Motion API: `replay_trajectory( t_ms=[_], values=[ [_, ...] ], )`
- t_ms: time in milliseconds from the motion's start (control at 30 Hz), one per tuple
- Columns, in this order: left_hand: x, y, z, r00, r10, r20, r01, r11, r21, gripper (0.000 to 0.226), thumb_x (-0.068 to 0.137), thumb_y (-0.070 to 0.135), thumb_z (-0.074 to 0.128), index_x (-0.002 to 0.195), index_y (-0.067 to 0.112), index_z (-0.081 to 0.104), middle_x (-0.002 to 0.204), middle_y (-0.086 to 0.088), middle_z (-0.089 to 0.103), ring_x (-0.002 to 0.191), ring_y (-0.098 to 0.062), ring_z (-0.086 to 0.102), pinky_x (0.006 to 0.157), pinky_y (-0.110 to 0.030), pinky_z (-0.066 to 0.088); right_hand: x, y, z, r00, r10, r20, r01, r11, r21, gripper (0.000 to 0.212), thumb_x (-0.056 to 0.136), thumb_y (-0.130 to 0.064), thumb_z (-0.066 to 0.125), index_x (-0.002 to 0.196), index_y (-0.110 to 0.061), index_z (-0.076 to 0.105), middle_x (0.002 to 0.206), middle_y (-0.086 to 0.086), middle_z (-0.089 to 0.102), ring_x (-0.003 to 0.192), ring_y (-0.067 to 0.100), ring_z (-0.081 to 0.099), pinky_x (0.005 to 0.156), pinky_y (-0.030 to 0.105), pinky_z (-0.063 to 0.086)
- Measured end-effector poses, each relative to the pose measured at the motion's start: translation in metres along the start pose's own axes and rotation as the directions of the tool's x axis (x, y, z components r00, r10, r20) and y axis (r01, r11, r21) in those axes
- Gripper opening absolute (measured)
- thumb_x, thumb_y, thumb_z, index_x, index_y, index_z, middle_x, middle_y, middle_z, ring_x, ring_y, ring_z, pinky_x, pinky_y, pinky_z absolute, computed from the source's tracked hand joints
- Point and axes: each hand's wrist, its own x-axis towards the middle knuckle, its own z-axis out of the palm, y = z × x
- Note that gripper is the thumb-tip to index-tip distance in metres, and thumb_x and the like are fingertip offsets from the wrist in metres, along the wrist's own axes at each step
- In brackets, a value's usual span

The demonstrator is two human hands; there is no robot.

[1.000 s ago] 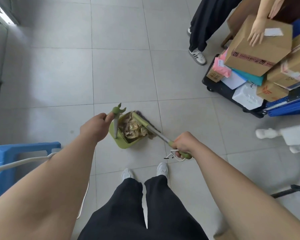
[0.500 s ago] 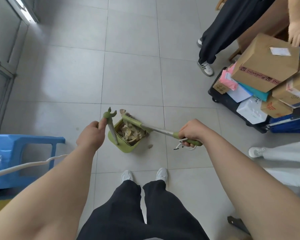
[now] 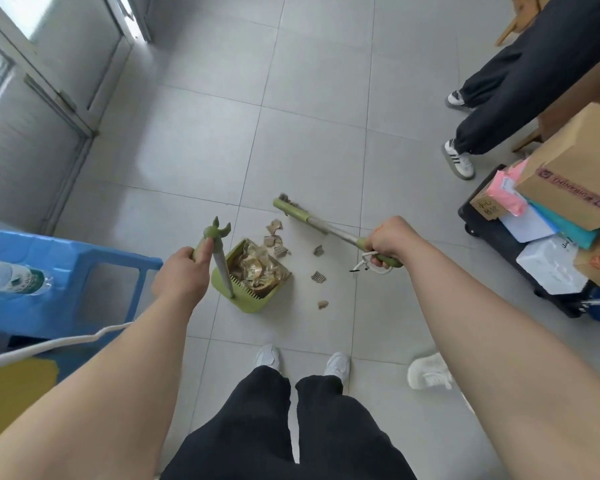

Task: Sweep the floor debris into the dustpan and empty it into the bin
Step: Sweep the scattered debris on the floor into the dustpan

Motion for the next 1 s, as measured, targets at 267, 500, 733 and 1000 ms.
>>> replay_trajectory(
  t_ms=[267,500,733,1000],
  values=[
    [0.01,-0.006,0.003,1.0,-0.027,0.013,0.027,1.0,-0.009,0.054,0.095,0.067,0.028,0.083,0.018,0.049,0.07,0.002,0.053,0.069,-0.024,0.052,0.051,-0.032,0.031,0.011,-0.003,0.048,0.994,-0.025,0.109,0.056,0.955,-0.293,0.021,0.083,0.004,0.05,0.095,0.007,0.068,0.067,0.019,0.061,0.051,0.026,0.054,0.053,0.03,0.047],
    [0.008,-0.002,0.008,0.998,-0.044,0.049,0.046,0.998,-0.042,0.061,0.095,0.066,0.028,0.089,0.012,0.054,0.075,-0.003,0.056,0.074,-0.027,0.053,0.065,-0.037,0.041,-0.027,0.014,0.046,0.975,-0.02,0.223,0.121,0.885,-0.449,0.018,0.086,-0.001,0.056,0.097,0.005,0.069,0.068,0.013,0.057,0.054,0.025,0.057,0.053,0.029,0.048],
    [0.012,0.006,0.006,0.995,-0.022,0.094,0.025,0.999,-0.031,0.061,0.094,0.069,0.026,0.09,0.015,0.054,0.083,-0.005,0.059,0.09,-0.033,0.058,0.093,-0.051,0.047,-0.03,0.025,-0.009,0.973,-0.106,0.206,0.196,0.85,-0.489,0.028,0.075,0.0,0.056,0.094,-0.005,0.076,0.064,0.009,0.06,0.045,0.021,0.057,0.049,0.023,0.048],
    [0.026,0.018,0.007,0.985,0.119,0.126,-0.128,0.99,0.06,0.059,0.093,0.07,0.026,0.082,0.018,0.052,0.076,-0.002,0.058,0.078,-0.028,0.057,0.07,-0.039,0.045,-0.025,0.052,-0.036,0.995,-0.056,0.087,0.073,0.975,-0.21,0.033,0.074,0.008,0.056,0.088,-0.016,0.073,0.057,0.014,0.061,0.041,0.02,0.048,0.043,0.019,0.04]
  ],
)
